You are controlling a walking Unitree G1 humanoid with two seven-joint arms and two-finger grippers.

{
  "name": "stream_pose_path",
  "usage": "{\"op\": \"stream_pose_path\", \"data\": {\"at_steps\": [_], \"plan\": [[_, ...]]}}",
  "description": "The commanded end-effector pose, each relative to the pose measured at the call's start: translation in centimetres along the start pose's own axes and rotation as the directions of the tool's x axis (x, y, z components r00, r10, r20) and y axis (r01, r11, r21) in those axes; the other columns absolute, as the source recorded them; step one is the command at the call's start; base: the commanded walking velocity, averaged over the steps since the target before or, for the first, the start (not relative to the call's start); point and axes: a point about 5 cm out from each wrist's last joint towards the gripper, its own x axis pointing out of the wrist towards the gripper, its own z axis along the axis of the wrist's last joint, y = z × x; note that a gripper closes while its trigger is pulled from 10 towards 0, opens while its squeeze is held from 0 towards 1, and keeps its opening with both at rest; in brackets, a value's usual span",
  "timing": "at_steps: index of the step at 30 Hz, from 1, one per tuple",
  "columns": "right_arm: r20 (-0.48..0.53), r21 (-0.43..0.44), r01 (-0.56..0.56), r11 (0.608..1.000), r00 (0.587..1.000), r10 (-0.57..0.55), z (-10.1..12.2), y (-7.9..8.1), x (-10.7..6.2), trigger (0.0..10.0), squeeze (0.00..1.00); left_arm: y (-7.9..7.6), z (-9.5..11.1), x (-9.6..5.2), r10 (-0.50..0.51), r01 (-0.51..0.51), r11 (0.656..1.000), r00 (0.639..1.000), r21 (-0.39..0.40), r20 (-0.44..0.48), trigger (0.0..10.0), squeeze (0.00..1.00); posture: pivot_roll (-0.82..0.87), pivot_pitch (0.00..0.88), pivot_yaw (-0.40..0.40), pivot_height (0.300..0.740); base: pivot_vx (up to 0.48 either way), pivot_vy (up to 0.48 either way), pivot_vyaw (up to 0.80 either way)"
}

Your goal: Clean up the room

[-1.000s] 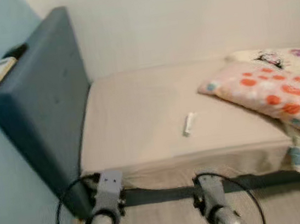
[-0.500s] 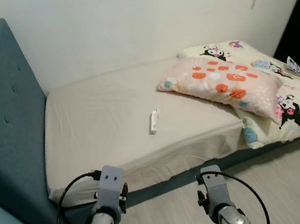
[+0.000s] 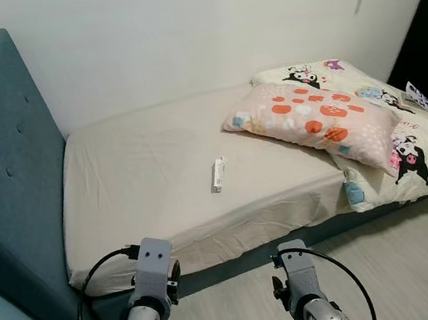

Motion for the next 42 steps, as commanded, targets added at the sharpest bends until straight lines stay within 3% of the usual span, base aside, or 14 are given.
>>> {"op": "stream_pose_path", "data": {"at_steps": [1, 42], "plan": [[-0.015, -0.008, 0.005, 1.0, 1.0, -0.005, -0.32, -0.06, -0.12, 10.0, 0.0, -0.06, -0.23, -0.27, 0.001, -0.001, 1.0, 1.0, -0.013, -0.005, 10.0, 0.0, -0.02, 0.114, -0.016, 0.74, 0.277, 0.0, 0.0], [-0.006, -0.015, -0.009, 1.0, 1.0, 0.009, -0.04, 0.15, 0.0, 10.0, 0.0, 0.07, -0.13, -0.16, 0.001, 0.0, 1.0, 1.0, -0.017, 0.006, 10.0, 0.0, -0.02, 0.097, -0.021, 0.74, 0.273, 0.0, 0.0]]}}
